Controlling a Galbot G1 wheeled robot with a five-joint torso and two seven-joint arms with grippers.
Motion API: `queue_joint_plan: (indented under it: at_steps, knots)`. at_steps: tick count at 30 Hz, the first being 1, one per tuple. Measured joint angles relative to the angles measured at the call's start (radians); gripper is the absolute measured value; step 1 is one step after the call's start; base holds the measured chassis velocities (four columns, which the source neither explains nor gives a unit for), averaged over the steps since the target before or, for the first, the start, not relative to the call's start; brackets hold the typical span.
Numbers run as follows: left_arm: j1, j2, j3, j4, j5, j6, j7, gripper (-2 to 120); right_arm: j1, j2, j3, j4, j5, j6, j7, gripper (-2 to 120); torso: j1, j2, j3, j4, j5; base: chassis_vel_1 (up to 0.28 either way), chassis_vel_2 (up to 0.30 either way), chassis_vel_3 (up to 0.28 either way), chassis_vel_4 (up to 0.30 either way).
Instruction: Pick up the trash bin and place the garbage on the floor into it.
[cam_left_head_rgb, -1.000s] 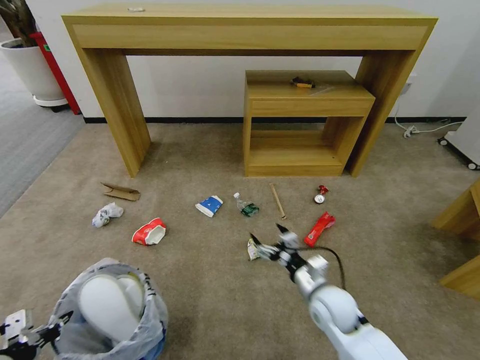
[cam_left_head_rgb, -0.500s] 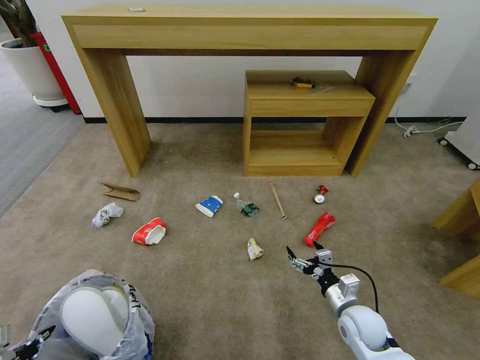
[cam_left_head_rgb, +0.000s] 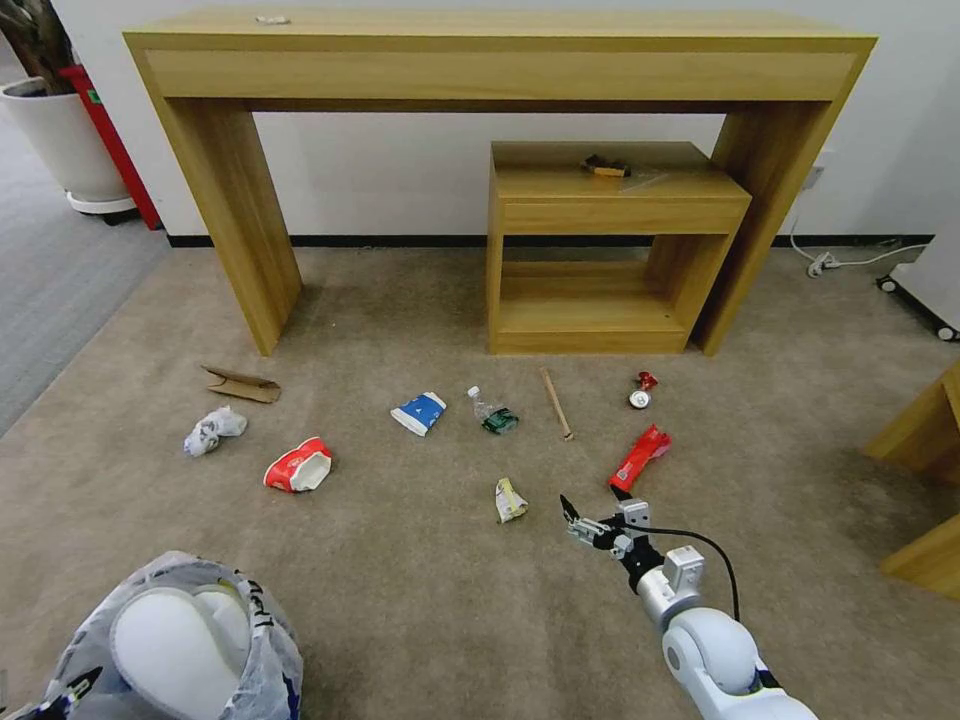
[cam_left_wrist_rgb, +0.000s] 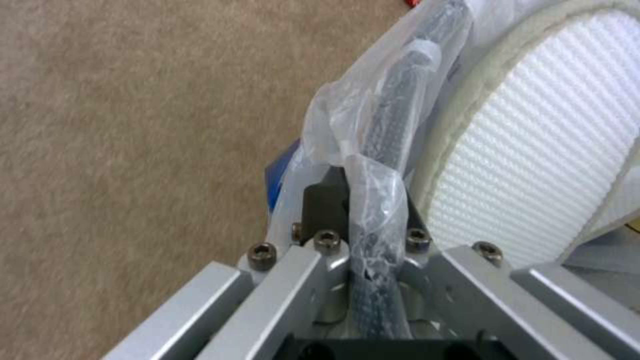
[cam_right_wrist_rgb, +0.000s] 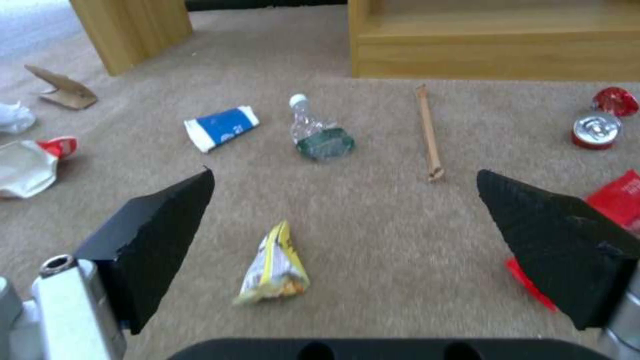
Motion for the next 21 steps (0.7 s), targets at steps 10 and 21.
queue_joint_plan:
  at_steps: [10,21]
  knots:
    - [0.003,-0.012,0.001,0.002,0.004,-0.002,0.007,0,0.060,0.005,-0.047,-0.082,0.004,-0.031,-0.013,100,0.001,0.000,0.001,-0.0004,0.0001,-0.172,0.176,0.158,-0.185]
    - [0.019,-0.035,-0.014,0.001,0.012,-0.009,0.019,0,0.205,0.041,-0.202,-0.258,0.099,-0.179,-0.066,100,0.000,0.000,0.000,0.0002,-0.0001,-0.015,0.021,0.012,-0.013]
